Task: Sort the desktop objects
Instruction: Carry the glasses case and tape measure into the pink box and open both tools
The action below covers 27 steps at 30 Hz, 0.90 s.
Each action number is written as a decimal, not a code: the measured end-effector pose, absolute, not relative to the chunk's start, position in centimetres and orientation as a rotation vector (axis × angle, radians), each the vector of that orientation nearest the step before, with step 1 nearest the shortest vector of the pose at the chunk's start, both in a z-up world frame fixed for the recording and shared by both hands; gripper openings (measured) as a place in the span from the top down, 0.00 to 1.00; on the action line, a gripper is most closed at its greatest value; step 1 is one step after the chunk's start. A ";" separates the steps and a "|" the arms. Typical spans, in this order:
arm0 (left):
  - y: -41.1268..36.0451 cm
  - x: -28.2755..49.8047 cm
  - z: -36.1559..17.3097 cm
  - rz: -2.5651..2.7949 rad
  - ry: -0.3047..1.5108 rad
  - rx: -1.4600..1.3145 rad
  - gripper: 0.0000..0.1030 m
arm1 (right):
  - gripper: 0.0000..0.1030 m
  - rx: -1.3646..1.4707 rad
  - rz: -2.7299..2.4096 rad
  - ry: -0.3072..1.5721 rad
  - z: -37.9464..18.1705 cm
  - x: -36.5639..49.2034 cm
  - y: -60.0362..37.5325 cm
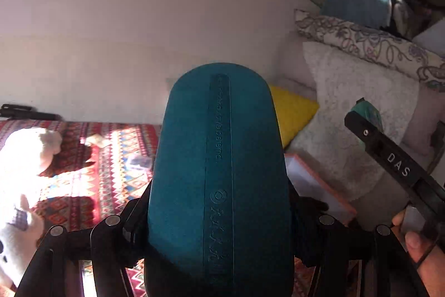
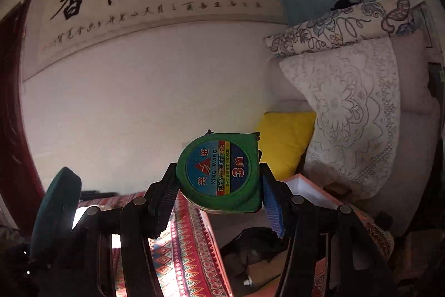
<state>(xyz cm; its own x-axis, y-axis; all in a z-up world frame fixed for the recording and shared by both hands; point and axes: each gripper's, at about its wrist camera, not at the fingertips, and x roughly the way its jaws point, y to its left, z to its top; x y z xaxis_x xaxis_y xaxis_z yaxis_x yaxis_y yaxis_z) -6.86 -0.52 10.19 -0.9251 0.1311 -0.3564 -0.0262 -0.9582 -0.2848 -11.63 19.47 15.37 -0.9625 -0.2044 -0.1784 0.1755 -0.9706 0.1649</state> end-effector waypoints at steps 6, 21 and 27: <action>4.5 -12.0 10.5 2.907 -0.389 -0.583 0.35 | 0.43 0.306 -2.996 -0.412 15.8 -16.3 26.1; 13.7 -25.1 4.6 2.735 -0.331 -0.795 0.35 | 0.43 0.695 -2.991 -0.582 5.1 -27.8 32.1; 15.1 -28.5 2.4 2.712 -0.336 -0.870 0.35 | 0.43 0.781 -2.993 -0.617 2.3 -30.4 33.6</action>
